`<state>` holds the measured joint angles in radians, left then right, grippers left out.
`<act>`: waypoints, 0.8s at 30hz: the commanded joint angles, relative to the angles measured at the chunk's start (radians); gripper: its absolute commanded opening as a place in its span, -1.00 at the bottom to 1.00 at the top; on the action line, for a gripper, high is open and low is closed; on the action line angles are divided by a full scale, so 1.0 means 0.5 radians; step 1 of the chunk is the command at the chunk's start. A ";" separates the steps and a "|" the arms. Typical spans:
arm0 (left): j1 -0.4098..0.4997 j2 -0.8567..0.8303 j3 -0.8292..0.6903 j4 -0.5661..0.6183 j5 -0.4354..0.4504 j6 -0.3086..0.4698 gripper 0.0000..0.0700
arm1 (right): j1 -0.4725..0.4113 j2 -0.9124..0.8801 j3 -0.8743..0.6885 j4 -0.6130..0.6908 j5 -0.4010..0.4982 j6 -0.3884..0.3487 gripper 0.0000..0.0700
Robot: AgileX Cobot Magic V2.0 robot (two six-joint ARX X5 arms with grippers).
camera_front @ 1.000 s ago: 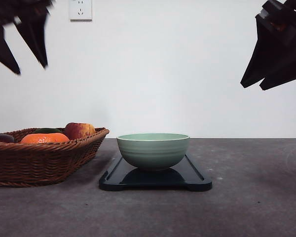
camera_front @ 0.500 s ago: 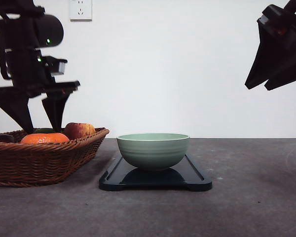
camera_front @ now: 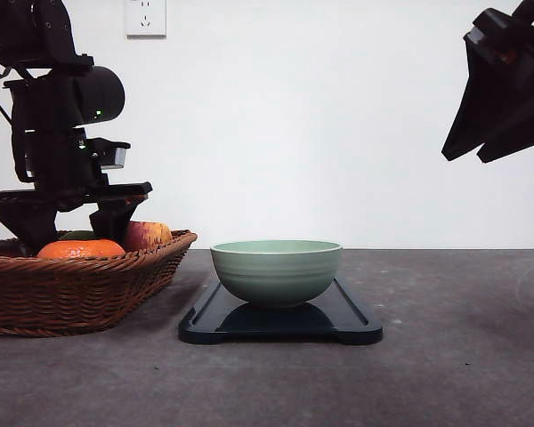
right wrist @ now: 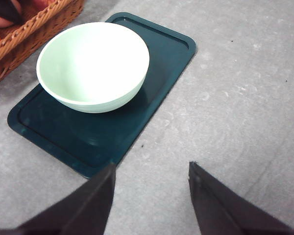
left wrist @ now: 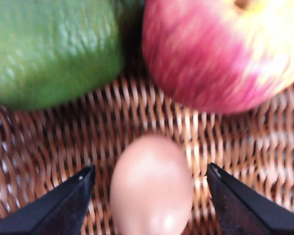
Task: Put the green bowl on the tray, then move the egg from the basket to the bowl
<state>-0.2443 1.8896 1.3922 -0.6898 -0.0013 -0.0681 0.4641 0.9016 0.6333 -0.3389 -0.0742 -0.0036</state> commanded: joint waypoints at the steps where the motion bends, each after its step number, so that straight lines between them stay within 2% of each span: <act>1: -0.005 0.034 0.045 0.027 -0.006 0.016 0.35 | 0.010 0.011 0.004 0.018 0.008 -0.008 -0.18; 24: -0.005 0.056 0.045 0.022 -0.006 0.012 0.35 | 0.010 0.011 0.004 0.018 0.047 -0.008 -0.18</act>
<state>-0.2443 1.8915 1.3922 -0.6811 -0.0013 -0.0681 0.4641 0.9016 0.6331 -0.3389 -0.0522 -0.0037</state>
